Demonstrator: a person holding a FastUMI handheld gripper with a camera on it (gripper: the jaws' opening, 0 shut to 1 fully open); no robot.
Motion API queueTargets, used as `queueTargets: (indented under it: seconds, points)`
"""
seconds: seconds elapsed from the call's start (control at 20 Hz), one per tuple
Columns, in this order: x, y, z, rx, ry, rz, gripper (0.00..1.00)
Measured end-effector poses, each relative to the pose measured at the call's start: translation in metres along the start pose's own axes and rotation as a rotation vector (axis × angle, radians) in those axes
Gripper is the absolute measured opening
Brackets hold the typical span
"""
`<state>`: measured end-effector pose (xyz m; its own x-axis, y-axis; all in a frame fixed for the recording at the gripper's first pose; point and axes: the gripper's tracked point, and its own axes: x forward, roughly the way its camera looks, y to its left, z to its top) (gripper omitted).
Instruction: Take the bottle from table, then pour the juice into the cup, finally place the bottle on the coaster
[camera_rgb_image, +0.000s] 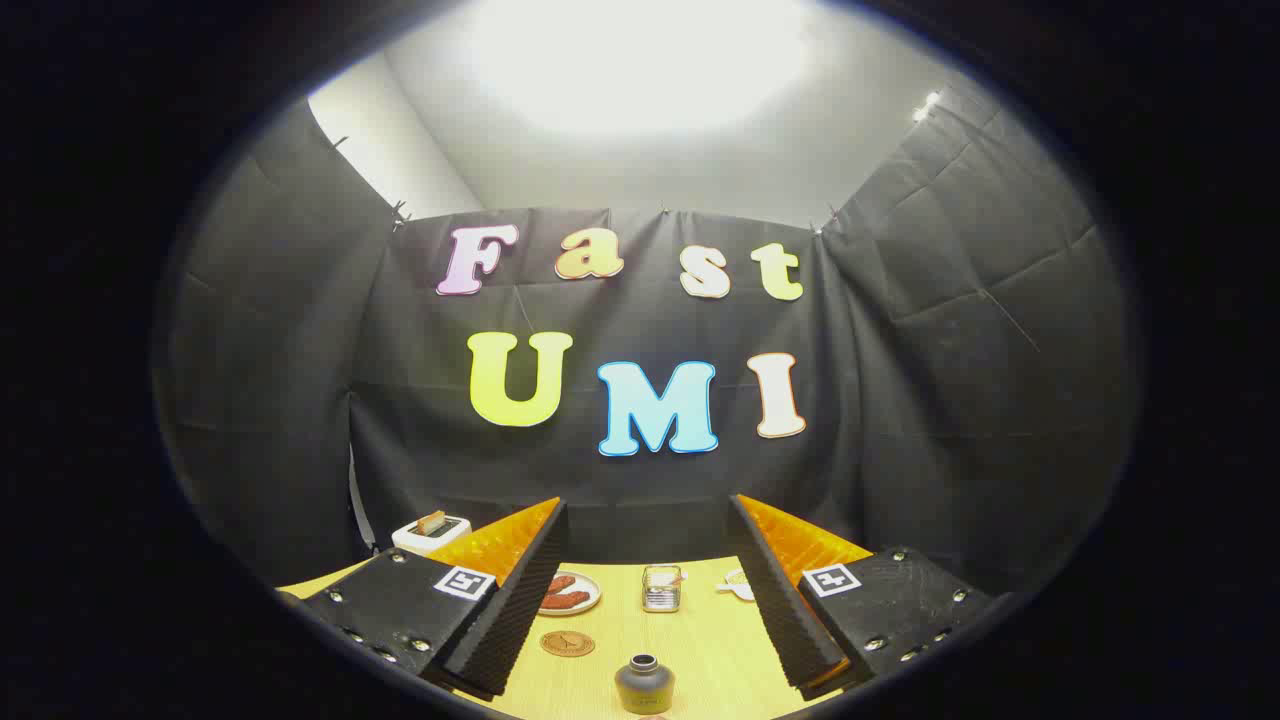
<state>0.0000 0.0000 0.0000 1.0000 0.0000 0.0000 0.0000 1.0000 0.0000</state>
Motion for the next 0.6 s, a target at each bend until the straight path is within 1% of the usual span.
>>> queueTargets:
  seconds: [0.15,0.6]
  points:
    - [0.003,-0.003,0.0,-0.014,0.0,0.004,0.97]
    - [0.013,0.003,-0.007,0.023,0.008,0.02,0.96]
